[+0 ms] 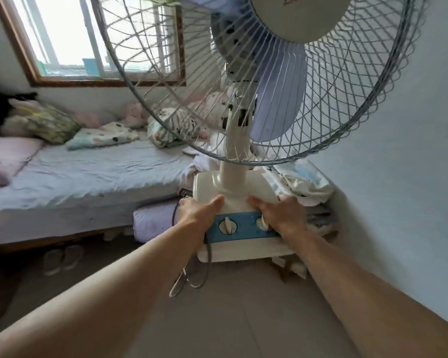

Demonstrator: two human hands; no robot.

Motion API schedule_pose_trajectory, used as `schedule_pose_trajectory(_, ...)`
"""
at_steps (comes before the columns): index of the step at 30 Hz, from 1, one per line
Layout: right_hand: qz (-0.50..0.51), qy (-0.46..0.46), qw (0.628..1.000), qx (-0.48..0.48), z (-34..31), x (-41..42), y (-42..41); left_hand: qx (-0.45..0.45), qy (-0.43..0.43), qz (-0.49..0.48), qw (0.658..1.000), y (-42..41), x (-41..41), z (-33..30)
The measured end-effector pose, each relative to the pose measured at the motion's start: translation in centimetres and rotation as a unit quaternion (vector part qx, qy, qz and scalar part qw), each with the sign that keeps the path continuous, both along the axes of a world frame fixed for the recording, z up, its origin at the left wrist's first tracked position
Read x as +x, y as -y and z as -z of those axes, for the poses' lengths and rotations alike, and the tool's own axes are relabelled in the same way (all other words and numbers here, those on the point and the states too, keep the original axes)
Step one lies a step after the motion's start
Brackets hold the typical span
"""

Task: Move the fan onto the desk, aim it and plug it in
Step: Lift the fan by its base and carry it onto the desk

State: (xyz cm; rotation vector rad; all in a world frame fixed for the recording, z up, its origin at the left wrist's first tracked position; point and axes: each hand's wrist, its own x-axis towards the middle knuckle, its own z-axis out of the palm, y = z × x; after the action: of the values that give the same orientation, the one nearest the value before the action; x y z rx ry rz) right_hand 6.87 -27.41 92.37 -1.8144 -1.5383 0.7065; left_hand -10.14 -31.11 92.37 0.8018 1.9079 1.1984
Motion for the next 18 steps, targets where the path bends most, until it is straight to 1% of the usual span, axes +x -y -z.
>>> schedule_pose_trajectory(1,-0.028,0.010,1.000,0.000,-0.2,-3.3,0.5,-0.003,-0.012,-0.025,1.000,1.3,-3.2,-0.3)
schedule_pose_trajectory(2,-0.042,0.012,0.999,0.001,-0.3,-4.6,0.8,-0.005,-0.023,-0.029,0.999,1.8,-4.5,-0.4)
schedule_pose_trajectory(7,-0.114,0.001,0.993,-0.001,-0.8,-13.8,2.5,0.006,-0.021,-0.077,0.997,5.8,-13.0,-1.3)
schedule_pose_trajectory(14,-0.180,-0.048,0.982,0.001,-1.5,-27.8,5.9,0.020,-0.022,-0.129,0.991,11.2,-25.8,-2.3)
schedule_pose_trajectory(18,-0.218,-0.041,0.975,0.006,-1.7,-35.2,7.8,0.024,-0.040,-0.172,0.984,14.4,-32.4,-2.6)
